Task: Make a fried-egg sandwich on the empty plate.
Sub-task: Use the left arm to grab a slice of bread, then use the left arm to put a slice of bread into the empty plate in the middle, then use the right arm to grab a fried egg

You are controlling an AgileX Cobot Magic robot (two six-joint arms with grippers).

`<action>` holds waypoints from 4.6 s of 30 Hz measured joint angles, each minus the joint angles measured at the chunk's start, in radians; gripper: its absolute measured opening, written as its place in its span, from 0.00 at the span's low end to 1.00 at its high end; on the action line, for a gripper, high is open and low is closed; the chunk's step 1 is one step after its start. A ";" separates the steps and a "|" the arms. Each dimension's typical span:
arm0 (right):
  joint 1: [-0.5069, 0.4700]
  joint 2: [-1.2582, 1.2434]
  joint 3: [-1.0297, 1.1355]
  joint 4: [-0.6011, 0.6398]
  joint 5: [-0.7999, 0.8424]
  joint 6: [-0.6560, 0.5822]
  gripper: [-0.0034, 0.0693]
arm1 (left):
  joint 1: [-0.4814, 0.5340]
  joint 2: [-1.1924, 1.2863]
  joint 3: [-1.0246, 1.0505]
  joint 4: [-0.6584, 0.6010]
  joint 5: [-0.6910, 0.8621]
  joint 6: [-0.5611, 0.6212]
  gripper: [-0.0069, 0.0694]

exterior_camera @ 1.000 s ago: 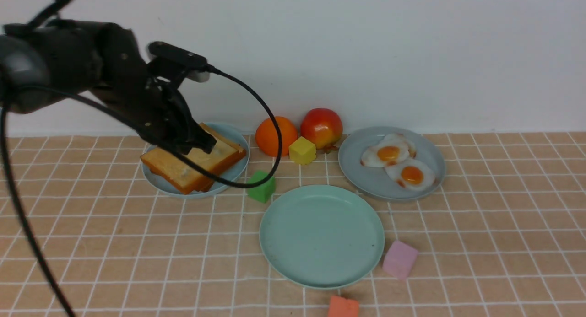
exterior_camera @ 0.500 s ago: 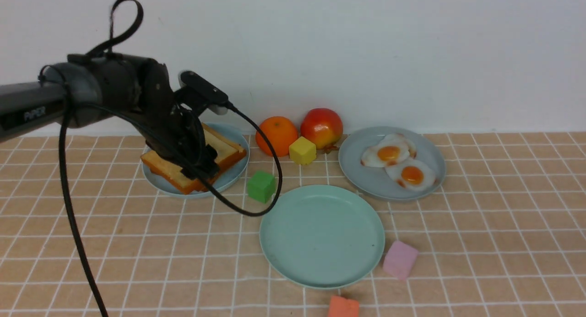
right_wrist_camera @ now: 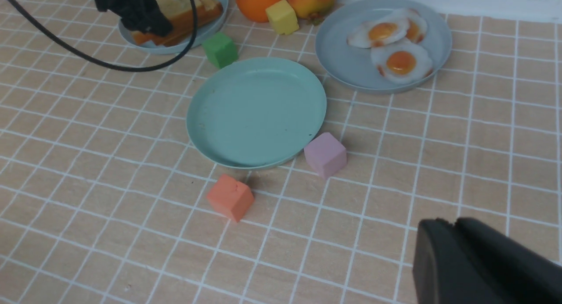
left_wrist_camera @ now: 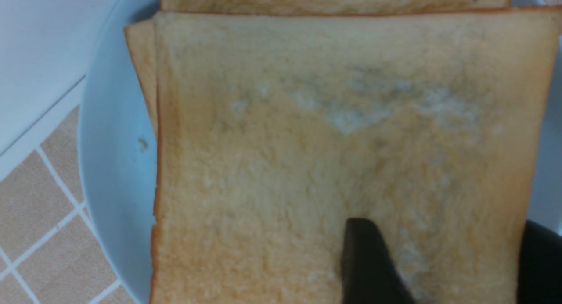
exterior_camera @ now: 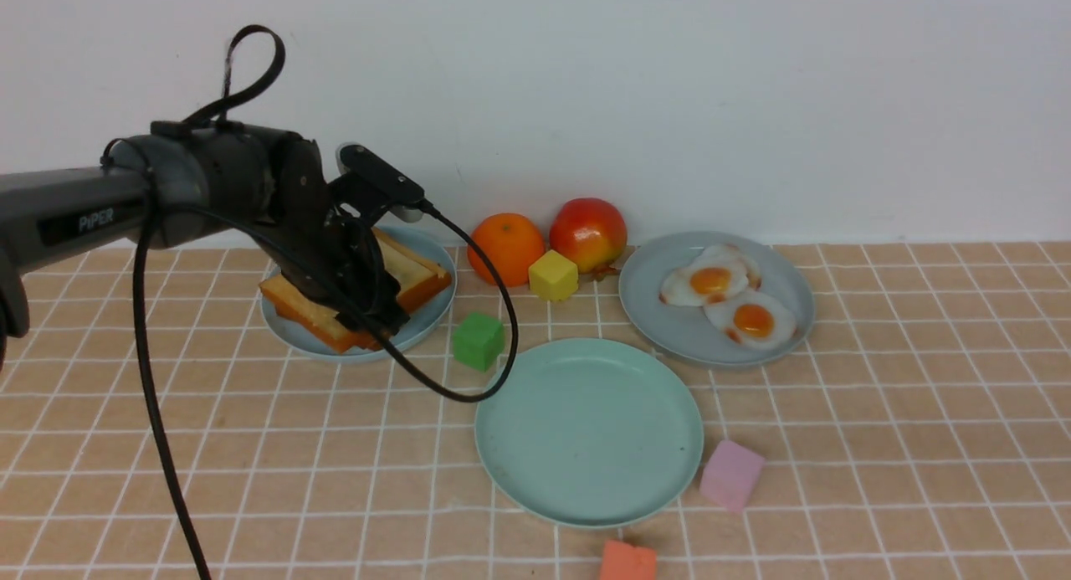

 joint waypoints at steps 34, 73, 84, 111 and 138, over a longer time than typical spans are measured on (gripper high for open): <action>0.000 0.000 0.000 0.029 0.085 0.000 0.16 | -0.557 -0.217 0.143 0.100 0.083 -0.153 0.23; 0.000 0.414 -0.007 0.030 -0.129 0.074 0.46 | -0.623 -0.691 0.162 0.084 0.132 -0.555 0.07; -0.013 0.977 -0.282 0.022 -0.311 0.075 0.46 | -0.622 -1.232 0.672 0.123 0.000 -0.698 0.07; -0.219 1.734 -0.815 0.423 -0.479 -0.022 0.46 | -0.622 -1.599 0.970 0.257 -0.191 -0.909 0.07; -0.219 1.792 -0.819 0.559 -0.511 -0.123 0.46 | -0.622 -1.599 0.970 0.257 -0.191 -0.910 0.07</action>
